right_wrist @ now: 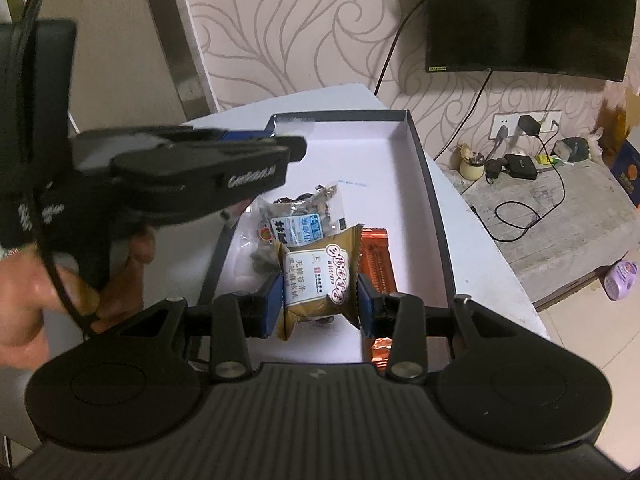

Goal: Organize snacks
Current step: 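Lower the clear packet and gold cake into the box with both grippers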

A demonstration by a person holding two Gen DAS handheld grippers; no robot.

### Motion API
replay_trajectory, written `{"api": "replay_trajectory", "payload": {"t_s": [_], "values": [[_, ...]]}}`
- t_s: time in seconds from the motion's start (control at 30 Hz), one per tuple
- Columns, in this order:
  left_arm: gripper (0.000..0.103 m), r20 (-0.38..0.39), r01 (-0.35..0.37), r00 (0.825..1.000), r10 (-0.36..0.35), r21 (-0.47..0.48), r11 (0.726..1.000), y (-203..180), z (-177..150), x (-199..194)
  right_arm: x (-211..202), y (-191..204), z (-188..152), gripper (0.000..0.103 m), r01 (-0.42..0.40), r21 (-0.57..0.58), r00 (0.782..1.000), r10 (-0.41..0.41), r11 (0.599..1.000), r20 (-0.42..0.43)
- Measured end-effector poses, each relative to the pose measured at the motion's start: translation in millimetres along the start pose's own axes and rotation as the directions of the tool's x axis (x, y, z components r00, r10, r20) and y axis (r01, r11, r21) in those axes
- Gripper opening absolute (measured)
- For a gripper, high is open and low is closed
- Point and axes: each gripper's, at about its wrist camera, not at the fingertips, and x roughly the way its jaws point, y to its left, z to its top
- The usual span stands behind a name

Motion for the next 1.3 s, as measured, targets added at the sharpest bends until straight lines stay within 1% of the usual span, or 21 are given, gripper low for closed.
{"api": "replay_trajectory", "payload": {"t_s": [0.2,0.47,1.03,1.3], "values": [[0.023,-0.016,-0.015,1.0,0.015,-0.004,1.0,3.3,2.8,21.8,10.6,-15.4,2.7,0.045,-0.003,0.013,1.0,0.003,1.0,-0.016],[0.023,-0.042,-0.02,0.999,0.019,-0.01,1.0,4.6,3.4,39.9,22.7,-22.5,5.3,0.045,-0.011,0.016,0.999,0.012,1.0,-0.034],[0.023,-0.058,-0.005,0.998,0.005,0.002,1.0,2.9,12.4,56.3,35.9,-27.3,6.4,0.045,-0.018,0.027,0.998,0.02,0.999,-0.06],[0.023,-0.074,-0.027,0.997,0.026,-0.013,1.0,-3.9,19.8,64.7,38.1,-28.5,7.0,0.045,-0.021,0.024,0.998,0.022,0.999,-0.063]]}}
